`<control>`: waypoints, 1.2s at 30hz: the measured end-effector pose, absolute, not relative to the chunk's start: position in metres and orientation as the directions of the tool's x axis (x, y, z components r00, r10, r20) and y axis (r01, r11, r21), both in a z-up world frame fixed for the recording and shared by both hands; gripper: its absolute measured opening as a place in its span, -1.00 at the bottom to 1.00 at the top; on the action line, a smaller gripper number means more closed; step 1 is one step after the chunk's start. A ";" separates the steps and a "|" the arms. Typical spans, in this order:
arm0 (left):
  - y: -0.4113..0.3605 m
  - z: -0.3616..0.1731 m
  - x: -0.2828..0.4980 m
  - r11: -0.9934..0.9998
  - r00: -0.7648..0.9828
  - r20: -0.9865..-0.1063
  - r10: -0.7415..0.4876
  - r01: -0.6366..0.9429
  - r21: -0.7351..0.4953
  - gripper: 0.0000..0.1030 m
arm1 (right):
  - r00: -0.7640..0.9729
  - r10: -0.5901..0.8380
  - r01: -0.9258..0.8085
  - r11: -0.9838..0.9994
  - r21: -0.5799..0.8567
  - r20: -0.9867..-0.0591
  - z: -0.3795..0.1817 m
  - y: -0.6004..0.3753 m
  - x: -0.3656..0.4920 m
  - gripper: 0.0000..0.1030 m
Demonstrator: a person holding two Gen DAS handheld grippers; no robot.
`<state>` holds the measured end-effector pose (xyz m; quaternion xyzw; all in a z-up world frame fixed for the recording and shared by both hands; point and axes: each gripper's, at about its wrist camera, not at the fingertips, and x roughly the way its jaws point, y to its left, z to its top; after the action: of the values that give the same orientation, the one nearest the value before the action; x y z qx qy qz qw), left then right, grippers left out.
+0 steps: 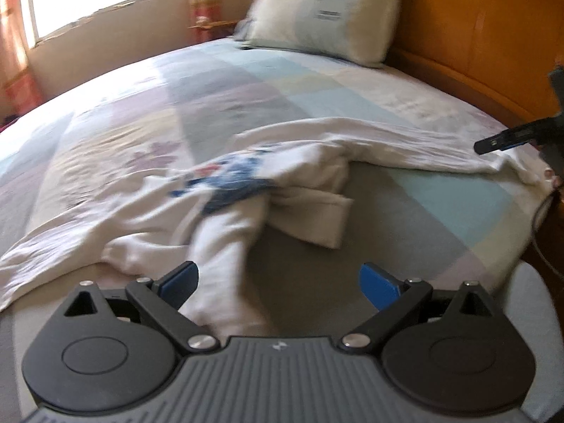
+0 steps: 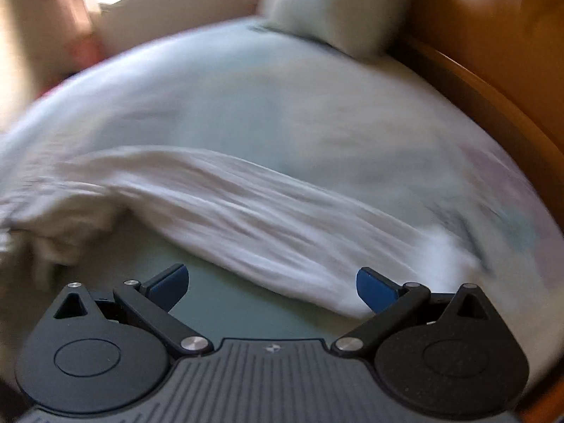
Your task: Fold clothes
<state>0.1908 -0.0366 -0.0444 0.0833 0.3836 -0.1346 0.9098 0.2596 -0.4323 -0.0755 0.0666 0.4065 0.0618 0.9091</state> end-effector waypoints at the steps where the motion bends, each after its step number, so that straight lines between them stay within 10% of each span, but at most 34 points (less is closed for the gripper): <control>1: -0.030 -0.044 0.193 0.956 0.673 -0.719 -0.175 0.290 0.039 0.90 | 0.671 0.207 -0.104 0.977 0.186 -0.712 -0.070 -0.418 0.264 1.00; 22: 0.050 -0.062 0.206 0.994 0.684 -0.722 -0.105 0.090 -0.058 0.90 | 0.476 0.506 -0.516 0.823 0.238 -0.719 -0.090 -0.170 0.410 -0.08; 36: 0.040 -0.044 0.194 0.993 0.707 -0.697 -0.120 0.096 -0.074 0.90 | 0.540 0.513 -0.529 0.823 0.205 -0.667 -0.074 -0.192 0.304 0.06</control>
<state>0.1940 0.0402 -0.0442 -0.0160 0.3783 -0.0584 0.9237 0.3037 -0.1924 -0.0742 -0.0104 0.3763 0.2969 0.8776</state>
